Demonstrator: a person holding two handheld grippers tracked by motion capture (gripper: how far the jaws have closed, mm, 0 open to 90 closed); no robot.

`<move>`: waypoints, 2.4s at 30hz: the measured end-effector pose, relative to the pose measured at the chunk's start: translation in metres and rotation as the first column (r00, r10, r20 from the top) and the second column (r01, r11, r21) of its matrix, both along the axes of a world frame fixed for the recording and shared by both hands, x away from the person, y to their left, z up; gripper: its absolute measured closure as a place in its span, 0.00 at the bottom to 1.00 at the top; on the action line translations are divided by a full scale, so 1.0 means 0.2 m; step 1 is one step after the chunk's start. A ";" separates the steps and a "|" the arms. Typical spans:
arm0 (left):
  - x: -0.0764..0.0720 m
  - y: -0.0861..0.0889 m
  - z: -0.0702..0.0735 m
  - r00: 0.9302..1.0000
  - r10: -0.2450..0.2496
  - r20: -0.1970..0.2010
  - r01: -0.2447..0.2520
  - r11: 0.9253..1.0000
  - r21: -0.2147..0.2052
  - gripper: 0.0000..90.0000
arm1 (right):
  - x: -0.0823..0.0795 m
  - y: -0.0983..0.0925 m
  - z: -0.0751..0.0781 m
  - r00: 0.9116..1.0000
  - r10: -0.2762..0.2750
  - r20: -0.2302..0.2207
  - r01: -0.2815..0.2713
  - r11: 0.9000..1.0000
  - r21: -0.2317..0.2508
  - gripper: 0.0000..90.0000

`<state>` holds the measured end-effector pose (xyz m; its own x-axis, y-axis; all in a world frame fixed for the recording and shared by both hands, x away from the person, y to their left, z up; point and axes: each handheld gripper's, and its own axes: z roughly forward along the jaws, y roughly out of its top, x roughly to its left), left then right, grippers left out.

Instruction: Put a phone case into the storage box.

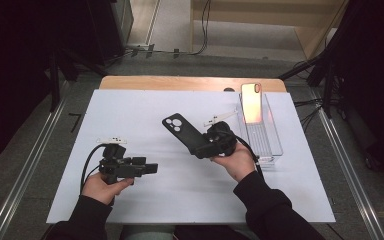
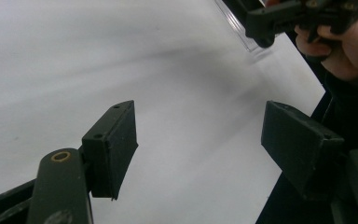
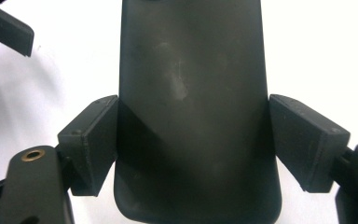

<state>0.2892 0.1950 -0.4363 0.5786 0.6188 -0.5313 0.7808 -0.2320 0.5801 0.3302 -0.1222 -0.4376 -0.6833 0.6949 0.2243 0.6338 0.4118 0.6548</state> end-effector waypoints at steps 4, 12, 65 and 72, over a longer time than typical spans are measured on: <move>0.01 -0.03 0.01 1.000 0.002 -0.009 -0.002 1.000 0.011 0.30 | -0.05 0.01 -0.02 1.000 -0.023 0.002 0.023 1.000 -0.008 0.20; 0.02 -0.06 0.03 1.000 0.001 -0.011 0.000 1.000 0.013 0.30 | -0.14 0.01 -0.04 0.997 -0.068 -0.020 0.069 0.997 0.018 0.20; 0.29 -0.28 0.09 0.969 0.248 -0.014 -0.248 0.968 -0.039 0.50 | -0.34 0.19 -0.21 0.977 -0.207 -0.052 0.213 0.925 0.315 0.17; 0.28 -0.27 0.10 0.967 0.253 -0.019 -0.254 0.964 -0.074 0.77 | -0.34 0.19 -0.22 0.977 -0.213 -0.026 0.209 0.913 0.349 0.16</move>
<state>0.3449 0.1414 -0.4166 0.4026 0.7026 -0.5867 0.8141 0.0183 0.5805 0.2616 -0.0842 -0.4817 -0.5334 0.7029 0.4706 0.6719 0.0141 0.7405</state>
